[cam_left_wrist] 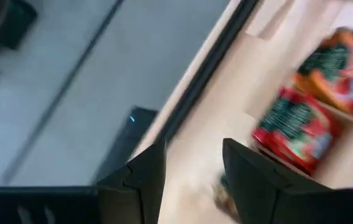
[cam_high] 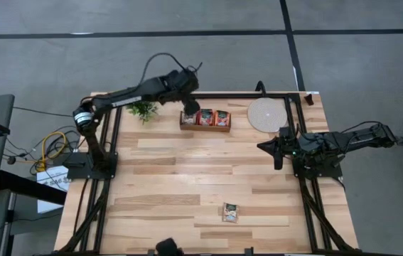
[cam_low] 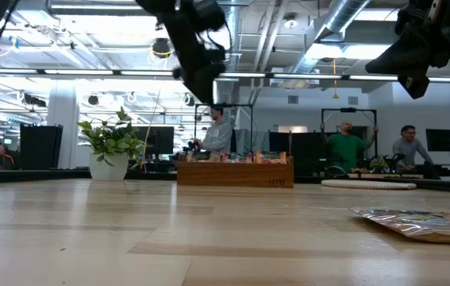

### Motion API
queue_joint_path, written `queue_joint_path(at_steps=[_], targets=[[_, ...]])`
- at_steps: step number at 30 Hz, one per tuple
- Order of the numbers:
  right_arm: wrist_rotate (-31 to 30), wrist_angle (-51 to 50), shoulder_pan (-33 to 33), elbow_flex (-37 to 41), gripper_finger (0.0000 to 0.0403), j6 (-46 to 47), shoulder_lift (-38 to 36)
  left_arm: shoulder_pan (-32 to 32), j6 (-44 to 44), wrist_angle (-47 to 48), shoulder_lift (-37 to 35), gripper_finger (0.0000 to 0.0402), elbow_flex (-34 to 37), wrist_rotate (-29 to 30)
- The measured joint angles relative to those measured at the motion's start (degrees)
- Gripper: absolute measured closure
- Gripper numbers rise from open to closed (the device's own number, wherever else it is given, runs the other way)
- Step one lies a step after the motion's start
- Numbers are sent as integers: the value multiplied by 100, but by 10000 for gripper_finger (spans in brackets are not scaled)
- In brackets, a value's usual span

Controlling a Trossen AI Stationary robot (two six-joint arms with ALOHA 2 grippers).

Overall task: Pick & Place Tea
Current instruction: Put the brown tea bag into the left section of the wooden organizer

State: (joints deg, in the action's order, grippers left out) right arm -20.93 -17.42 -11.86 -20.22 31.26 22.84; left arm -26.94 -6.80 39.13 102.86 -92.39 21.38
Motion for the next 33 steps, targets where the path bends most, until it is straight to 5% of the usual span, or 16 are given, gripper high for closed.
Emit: queue_joint_path(at_steps=[6, 10, 18, 26, 33], targets=[[-1, 1, 0, -1, 403, 709, 1, 274, 898, 2040, -500, 250, -547, -1684], [16, 61, -11, 0, 403, 1092, -1, 544, 1351, 2705, -892, 250, -339, -2134], [1088, 970, -316, -3, 403, 1229, 228, 1227, 2470, 1254, -2326, 250, 1921, -2233], [1529, 2750, -880, -1, 403, 2015, 2020, 1931, 4298, 91, -3902, 250, 4411, -2199], [2413, 3122, -1256, -472, 403, 2651, 3756, 2633, 5582, -701, -4992, 250, 5697, -1616]])
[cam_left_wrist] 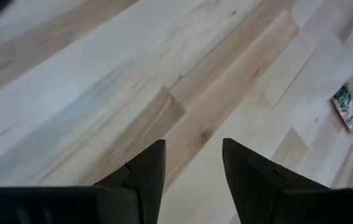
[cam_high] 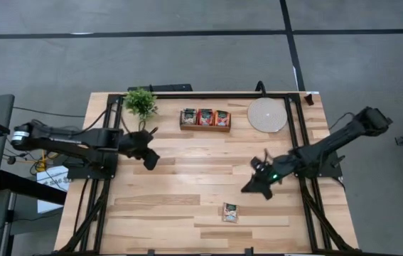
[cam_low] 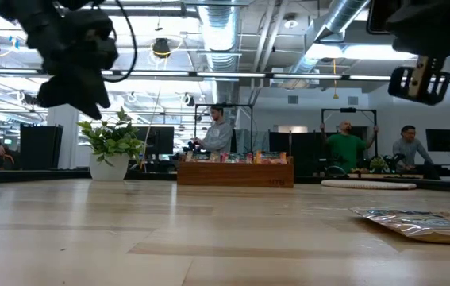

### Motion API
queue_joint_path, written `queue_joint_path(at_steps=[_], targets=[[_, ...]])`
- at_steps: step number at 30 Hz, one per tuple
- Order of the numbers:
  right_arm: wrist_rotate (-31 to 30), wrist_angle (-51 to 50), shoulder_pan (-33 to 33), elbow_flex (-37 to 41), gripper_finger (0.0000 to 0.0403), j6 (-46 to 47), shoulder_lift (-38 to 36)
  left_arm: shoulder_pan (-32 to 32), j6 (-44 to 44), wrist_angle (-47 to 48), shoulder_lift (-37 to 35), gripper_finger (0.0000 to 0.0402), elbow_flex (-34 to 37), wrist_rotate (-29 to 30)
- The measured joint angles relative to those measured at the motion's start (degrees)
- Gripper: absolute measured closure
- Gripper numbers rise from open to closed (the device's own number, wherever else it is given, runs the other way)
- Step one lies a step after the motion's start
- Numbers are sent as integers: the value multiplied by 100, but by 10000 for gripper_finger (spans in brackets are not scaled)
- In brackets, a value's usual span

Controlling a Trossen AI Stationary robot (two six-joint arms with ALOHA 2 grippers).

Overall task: Pick & Place Tea
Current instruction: Put the brown tea bag into the left section of the wooden organizer

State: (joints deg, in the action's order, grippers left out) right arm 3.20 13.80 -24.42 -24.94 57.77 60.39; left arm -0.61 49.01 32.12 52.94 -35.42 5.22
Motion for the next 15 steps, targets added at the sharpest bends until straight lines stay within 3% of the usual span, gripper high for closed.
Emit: queue_joint_path(at_steps=[5, 10, 15], targets=[[402, -3, 59, -322, 403, -403, 970, 185, 121, -88, -292, 250, 158, 243], [490, 2, 405, -540, 403, 1, 1721, 187, -213, -152, -282, 250, 158, 317], [1438, 206, 844, -776, 403, 48, 2246, 184, -338, -144, -273, 250, 158, 536]])
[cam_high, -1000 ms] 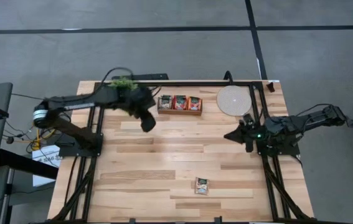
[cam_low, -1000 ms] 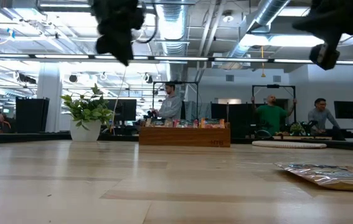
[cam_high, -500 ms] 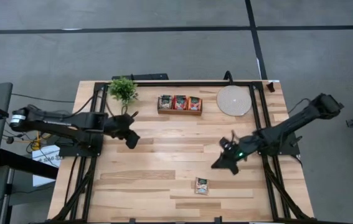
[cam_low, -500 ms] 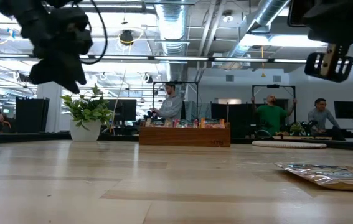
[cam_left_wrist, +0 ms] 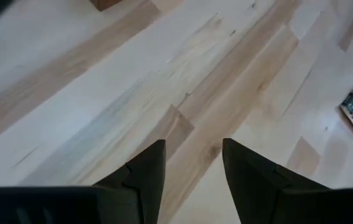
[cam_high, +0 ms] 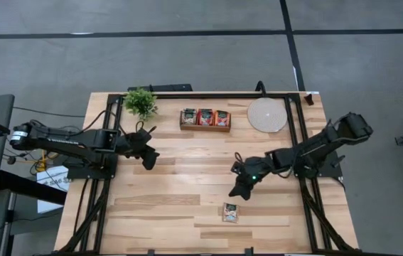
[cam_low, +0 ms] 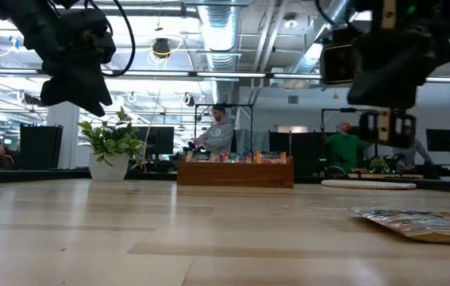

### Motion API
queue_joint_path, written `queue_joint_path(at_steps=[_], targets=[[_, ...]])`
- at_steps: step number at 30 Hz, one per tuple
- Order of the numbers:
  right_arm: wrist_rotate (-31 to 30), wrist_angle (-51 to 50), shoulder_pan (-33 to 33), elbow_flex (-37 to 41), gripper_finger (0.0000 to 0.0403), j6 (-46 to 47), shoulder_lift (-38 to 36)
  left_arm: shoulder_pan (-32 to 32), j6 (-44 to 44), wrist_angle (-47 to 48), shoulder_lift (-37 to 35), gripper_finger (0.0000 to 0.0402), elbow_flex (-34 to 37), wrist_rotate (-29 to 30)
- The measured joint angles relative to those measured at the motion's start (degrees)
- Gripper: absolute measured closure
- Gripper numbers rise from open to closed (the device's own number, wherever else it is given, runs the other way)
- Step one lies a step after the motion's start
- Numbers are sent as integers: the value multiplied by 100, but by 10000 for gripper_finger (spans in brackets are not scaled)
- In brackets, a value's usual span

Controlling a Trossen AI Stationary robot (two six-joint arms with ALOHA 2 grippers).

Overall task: Pick & Place Tea
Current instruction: Put the brown tea bag into the left section of the wooden organizer

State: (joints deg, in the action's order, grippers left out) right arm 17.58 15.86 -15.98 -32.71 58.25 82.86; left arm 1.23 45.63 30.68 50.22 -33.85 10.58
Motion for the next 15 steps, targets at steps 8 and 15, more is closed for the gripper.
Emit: queue_joint_path(at_steps=[8, 15], targets=[[386, -142, 256, -777, 403, -644, 333, -1, -147, -2, 2, 250, 0, 73], [-853, -3975, -203, -2479, 403, -1990, 340, -1, -165, 2, 2, 250, 0, 92]])
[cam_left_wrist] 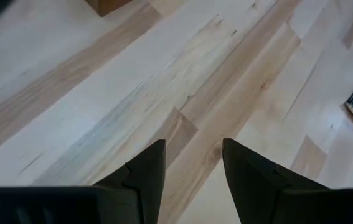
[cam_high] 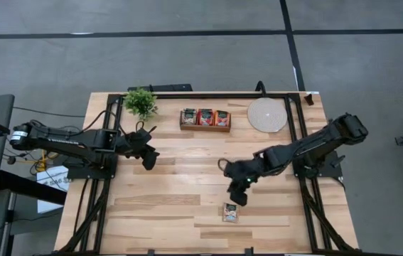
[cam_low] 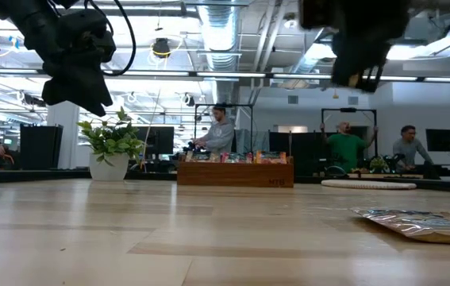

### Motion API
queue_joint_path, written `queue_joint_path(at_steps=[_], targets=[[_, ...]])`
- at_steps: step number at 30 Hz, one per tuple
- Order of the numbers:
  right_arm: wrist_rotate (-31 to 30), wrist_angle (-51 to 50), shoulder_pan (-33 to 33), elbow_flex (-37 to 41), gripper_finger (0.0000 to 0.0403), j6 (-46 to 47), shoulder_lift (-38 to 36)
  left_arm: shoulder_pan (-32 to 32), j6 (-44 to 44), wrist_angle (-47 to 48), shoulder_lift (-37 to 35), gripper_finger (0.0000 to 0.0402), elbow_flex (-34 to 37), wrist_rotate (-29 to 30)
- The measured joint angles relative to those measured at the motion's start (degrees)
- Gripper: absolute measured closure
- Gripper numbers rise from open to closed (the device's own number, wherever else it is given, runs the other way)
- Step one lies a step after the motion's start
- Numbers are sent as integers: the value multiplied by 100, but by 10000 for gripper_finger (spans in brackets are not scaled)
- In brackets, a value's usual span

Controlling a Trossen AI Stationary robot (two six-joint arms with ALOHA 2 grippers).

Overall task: Pick & Place Tea
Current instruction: Put the brown tea bag into the left section of the wooden organizer

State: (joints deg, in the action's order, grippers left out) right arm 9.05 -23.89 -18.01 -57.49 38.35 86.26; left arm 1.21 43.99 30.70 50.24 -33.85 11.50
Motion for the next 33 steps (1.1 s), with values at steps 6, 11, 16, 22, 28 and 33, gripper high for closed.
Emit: queue_joint_path(at_steps=[6, 11, 16, 22, 28, 33], targets=[[-1387, -1911, -385, -723, 403, -283, -23, 0, -109, -2, 0, 250, 0, 45], [-928, -1977, -355, -737, 399, -101, -44, 0, -110, -3, 0, 250, 0, 129], [-616, -1894, -338, -737, 368, -85, -44, 0, -218, -7, 0, 250, 0, 138], [-608, -1710, -338, -737, 303, -84, 23, 0, -238, -9, 0, 250, 0, 138], [-566, -1652, -542, -714, 250, 22, 459, 0, -241, -17, 1, 250, 0, 138], [-151, -1400, -676, -753, 233, 270, 1063, 0, -265, -20, 0, 250, 0, 138]])
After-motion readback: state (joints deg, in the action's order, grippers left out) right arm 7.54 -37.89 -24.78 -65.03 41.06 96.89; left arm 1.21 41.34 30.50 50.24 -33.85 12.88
